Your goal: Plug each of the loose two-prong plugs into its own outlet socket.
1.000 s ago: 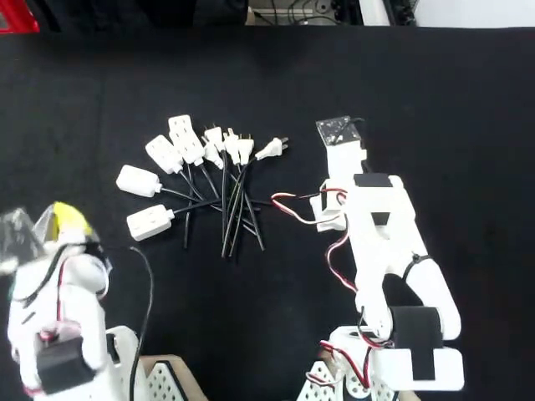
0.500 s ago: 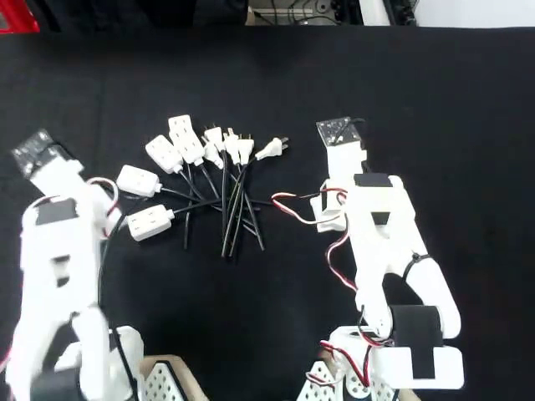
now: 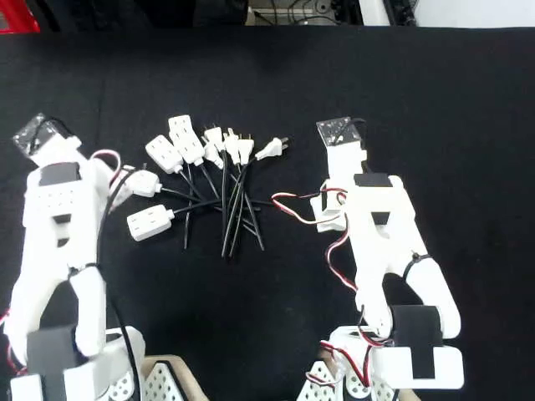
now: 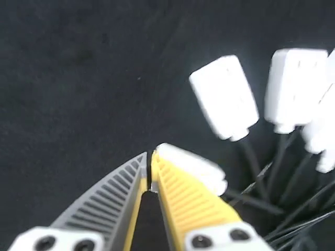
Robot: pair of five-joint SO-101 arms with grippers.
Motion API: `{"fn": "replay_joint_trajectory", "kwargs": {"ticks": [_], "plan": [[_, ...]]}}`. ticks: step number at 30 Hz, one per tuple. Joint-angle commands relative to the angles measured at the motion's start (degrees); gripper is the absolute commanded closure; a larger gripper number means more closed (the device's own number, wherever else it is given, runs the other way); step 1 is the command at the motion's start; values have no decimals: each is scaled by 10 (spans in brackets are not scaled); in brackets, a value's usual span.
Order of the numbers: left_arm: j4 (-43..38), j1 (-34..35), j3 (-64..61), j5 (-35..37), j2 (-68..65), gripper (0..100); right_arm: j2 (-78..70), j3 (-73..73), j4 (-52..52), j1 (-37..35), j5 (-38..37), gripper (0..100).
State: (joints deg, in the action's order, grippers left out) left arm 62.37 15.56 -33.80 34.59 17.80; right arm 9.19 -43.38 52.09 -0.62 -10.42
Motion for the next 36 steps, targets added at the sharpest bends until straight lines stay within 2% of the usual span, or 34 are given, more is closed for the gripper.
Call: {"fn": "replay_joint_trajectory", "kwargs": {"ticks": [1,5,8,12,19,28,30,36], "plan": [[-63,-50,66,70,-42,971,0,29,3,5,-4,985],[-118,-65,112,108,-139,971,0,28,3,5,-4,985],[-116,-56,142,109,-192,971,0,28,3,5,-4,985],[-91,-15,168,109,-194,971,3,28,3,5,-4,985],[11,95,209,108,-126,970,4,28,4,5,-11,985],[12,314,240,107,-5,970,4,27,4,5,-23,985],[12,327,239,98,11,971,3,27,4,5,-23,985],[-25,334,223,-7,52,971,3,26,4,5,-22,985]]}}
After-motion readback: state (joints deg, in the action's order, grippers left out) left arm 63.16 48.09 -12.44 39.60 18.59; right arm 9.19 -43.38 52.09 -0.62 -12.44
